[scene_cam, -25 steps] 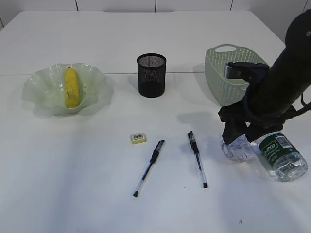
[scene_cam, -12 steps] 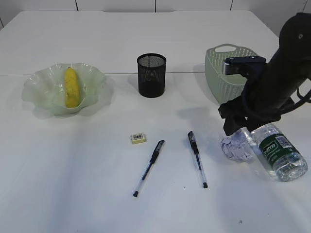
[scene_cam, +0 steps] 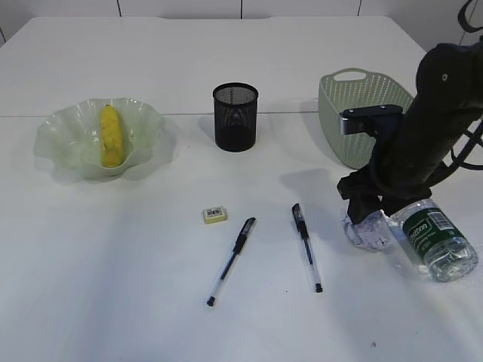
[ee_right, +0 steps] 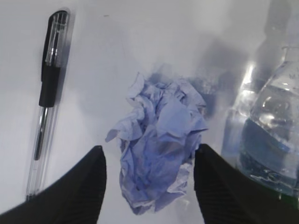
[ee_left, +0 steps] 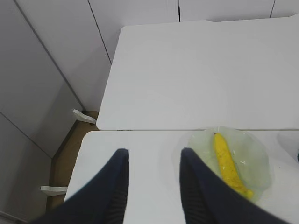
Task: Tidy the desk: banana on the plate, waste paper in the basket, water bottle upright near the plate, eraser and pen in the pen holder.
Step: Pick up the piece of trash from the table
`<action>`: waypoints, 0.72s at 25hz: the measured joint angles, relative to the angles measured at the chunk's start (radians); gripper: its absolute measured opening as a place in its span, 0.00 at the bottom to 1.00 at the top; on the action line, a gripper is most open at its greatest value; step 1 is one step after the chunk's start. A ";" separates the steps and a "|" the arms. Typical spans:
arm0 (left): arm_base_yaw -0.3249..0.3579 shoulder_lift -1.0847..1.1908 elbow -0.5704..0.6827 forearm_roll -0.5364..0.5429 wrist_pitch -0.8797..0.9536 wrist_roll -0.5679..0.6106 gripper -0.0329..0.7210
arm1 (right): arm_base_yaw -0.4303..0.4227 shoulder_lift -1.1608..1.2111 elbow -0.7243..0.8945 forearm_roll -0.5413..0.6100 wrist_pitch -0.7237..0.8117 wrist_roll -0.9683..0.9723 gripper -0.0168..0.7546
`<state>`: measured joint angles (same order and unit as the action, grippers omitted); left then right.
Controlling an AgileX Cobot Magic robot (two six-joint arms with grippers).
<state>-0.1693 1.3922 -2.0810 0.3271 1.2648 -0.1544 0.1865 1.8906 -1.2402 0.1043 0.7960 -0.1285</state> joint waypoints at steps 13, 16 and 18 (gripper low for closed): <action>0.000 0.000 0.000 0.000 0.000 0.005 0.37 | 0.000 0.041 -0.005 -0.003 -0.002 0.000 0.55; 0.000 0.000 0.000 0.000 0.000 0.005 0.37 | 0.000 0.041 -0.005 -0.003 -0.002 0.000 0.42; 0.000 -0.004 0.000 0.000 0.000 0.005 0.37 | 0.000 0.041 -0.005 -0.003 -0.004 0.000 0.32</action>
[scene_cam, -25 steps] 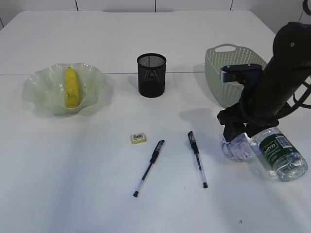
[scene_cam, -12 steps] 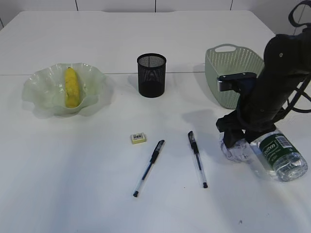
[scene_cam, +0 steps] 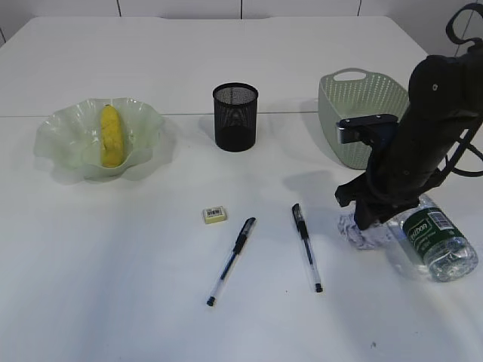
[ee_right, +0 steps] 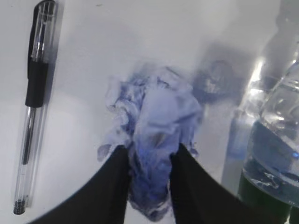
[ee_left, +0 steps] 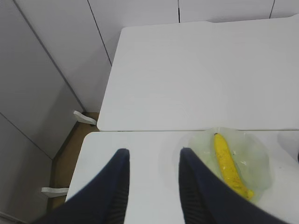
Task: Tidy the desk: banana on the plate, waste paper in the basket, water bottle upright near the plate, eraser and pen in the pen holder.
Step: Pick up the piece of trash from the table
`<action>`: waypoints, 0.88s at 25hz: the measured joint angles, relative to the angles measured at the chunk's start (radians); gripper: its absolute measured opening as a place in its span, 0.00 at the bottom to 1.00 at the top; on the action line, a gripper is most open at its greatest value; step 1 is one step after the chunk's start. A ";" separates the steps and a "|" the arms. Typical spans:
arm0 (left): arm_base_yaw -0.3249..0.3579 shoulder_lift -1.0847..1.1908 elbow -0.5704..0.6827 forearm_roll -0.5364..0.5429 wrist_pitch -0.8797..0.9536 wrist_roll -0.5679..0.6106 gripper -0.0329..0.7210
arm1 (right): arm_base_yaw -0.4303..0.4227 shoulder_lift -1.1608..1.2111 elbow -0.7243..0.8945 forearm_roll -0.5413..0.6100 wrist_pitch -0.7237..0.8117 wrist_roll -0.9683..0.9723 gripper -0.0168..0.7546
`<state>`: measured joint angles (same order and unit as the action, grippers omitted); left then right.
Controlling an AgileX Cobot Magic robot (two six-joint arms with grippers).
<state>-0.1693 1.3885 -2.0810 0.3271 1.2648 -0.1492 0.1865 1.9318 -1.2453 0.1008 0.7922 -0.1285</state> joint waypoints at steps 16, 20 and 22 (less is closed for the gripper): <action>0.000 -0.017 0.000 0.000 0.000 0.000 0.37 | 0.000 0.002 -0.039 0.006 0.070 -0.002 0.04; 0.000 -0.017 0.000 0.000 0.000 0.001 0.37 | 0.000 0.002 -0.144 0.020 0.111 -0.003 0.04; 0.000 -0.017 0.000 0.000 0.000 0.002 0.37 | 0.000 0.002 -0.209 0.028 0.116 -0.003 0.04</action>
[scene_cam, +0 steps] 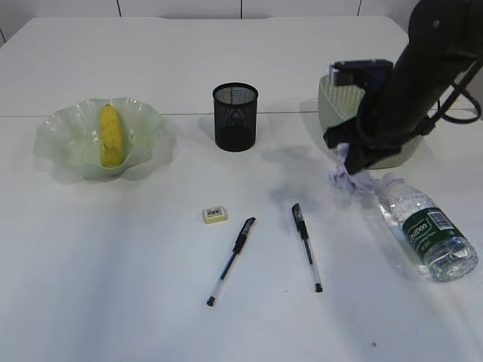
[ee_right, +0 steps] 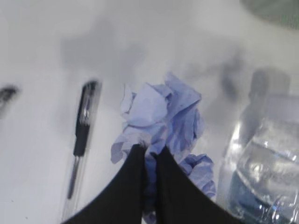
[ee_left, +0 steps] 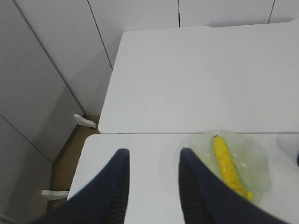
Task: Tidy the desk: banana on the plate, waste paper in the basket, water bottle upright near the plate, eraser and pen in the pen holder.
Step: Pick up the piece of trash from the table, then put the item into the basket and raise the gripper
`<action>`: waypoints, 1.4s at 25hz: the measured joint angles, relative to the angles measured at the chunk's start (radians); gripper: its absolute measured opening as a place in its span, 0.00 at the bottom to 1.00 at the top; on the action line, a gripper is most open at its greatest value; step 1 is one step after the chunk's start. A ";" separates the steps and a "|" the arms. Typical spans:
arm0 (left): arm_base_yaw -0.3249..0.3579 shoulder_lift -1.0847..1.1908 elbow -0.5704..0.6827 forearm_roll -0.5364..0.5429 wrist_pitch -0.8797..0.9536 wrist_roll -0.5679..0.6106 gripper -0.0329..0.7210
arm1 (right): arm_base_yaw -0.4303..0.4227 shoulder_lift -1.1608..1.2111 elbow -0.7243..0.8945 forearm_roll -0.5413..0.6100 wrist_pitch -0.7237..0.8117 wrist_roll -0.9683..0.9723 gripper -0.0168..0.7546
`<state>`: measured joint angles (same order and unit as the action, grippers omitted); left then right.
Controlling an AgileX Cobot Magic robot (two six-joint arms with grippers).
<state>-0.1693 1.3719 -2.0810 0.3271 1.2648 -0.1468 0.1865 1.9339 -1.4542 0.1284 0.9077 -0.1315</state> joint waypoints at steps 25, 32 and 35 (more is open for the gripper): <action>0.000 0.000 0.000 -0.013 0.000 0.000 0.37 | -0.043 0.050 -0.270 -0.333 -0.299 0.219 0.04; 0.000 0.000 0.000 -0.036 0.000 0.000 0.37 | -0.085 0.113 -0.284 -0.404 -0.330 0.264 0.04; 0.000 0.000 0.000 -0.036 0.000 0.000 0.37 | -0.085 0.131 -0.286 -0.409 -0.359 0.264 0.04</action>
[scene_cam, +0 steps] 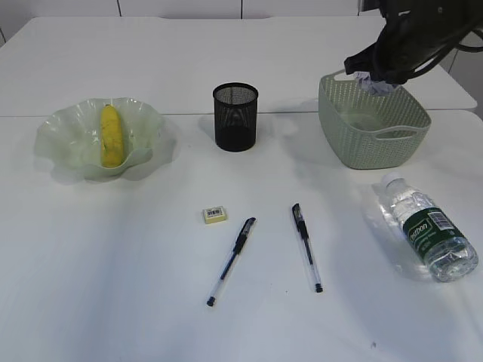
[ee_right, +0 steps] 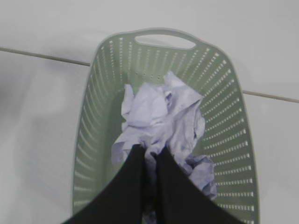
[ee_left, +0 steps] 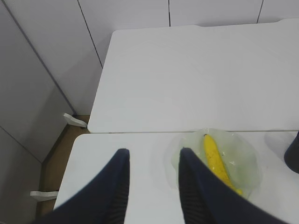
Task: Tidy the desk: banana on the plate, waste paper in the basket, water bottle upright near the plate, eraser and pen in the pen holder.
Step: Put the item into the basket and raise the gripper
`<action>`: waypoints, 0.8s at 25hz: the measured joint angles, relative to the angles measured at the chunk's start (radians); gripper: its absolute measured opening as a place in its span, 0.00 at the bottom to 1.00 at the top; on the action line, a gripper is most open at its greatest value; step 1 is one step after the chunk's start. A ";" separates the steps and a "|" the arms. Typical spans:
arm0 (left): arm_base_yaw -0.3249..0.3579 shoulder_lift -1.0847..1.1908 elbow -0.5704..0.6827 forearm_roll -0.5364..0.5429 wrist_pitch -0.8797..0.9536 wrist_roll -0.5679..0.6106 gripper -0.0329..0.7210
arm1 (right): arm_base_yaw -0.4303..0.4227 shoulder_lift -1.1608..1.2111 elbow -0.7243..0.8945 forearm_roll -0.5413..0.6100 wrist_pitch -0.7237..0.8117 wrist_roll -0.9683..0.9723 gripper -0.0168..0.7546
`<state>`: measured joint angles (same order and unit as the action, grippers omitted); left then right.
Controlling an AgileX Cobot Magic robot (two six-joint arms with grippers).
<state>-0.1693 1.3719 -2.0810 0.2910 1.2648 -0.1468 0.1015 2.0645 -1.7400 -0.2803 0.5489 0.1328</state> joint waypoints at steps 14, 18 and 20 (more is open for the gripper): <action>0.000 0.000 0.000 0.000 0.000 0.000 0.37 | 0.000 0.081 -0.007 -0.007 -0.036 0.002 0.30; 0.000 0.000 0.000 0.000 0.000 0.009 0.37 | 0.000 0.081 -0.007 -0.007 -0.034 0.004 0.40; 0.000 0.000 0.000 0.000 0.000 0.013 0.37 | 0.000 0.081 -0.019 -0.005 0.011 0.008 0.41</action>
<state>-0.1693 1.3719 -2.0810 0.2910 1.2648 -0.1343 0.1015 2.1458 -1.7589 -0.2855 0.5601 0.1411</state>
